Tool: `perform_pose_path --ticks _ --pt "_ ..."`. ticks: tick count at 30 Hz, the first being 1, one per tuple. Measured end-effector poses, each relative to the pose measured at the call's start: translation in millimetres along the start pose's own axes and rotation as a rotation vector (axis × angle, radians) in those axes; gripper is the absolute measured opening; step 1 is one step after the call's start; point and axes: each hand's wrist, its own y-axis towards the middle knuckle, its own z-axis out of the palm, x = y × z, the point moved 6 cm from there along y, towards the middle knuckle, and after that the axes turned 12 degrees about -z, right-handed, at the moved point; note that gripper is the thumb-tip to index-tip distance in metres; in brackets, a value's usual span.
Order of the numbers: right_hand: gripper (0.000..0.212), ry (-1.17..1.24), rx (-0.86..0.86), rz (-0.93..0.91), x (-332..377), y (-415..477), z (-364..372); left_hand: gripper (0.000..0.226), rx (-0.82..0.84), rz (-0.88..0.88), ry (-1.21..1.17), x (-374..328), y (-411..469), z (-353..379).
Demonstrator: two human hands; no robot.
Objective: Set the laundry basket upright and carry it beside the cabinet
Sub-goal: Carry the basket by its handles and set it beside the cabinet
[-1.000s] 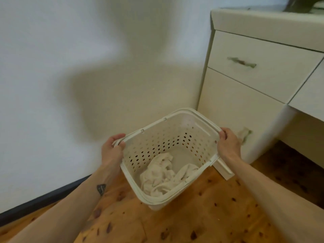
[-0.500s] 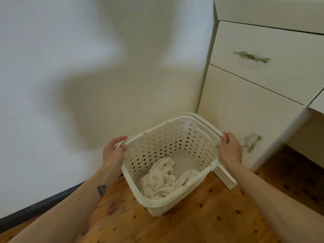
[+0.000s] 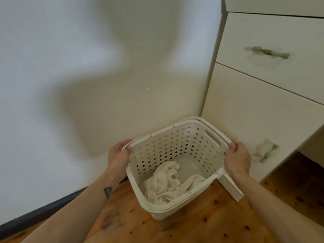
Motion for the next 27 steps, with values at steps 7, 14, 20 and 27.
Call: perform_pose_path --ticks 7,14,20,27 --pt "0.034 0.070 -0.044 0.012 -2.7 4.0 6.9 0.040 -0.002 0.001 -0.016 2.9 13.0 6.4" --pt "0.031 0.111 -0.074 0.054 -3.9 8.2 10.7 0.033 0.005 -0.022 -0.039 3.7 23.5 16.7" --pt "0.029 0.202 -0.180 0.211 -10.2 7.5 16.9 0.032 -0.018 -0.032 -0.037 3.1 33.1 19.8" --pt "0.031 0.277 -0.295 0.460 -18.8 3.8 24.7 0.021 -0.073 -0.062 -0.093 9.3 42.4 23.0"
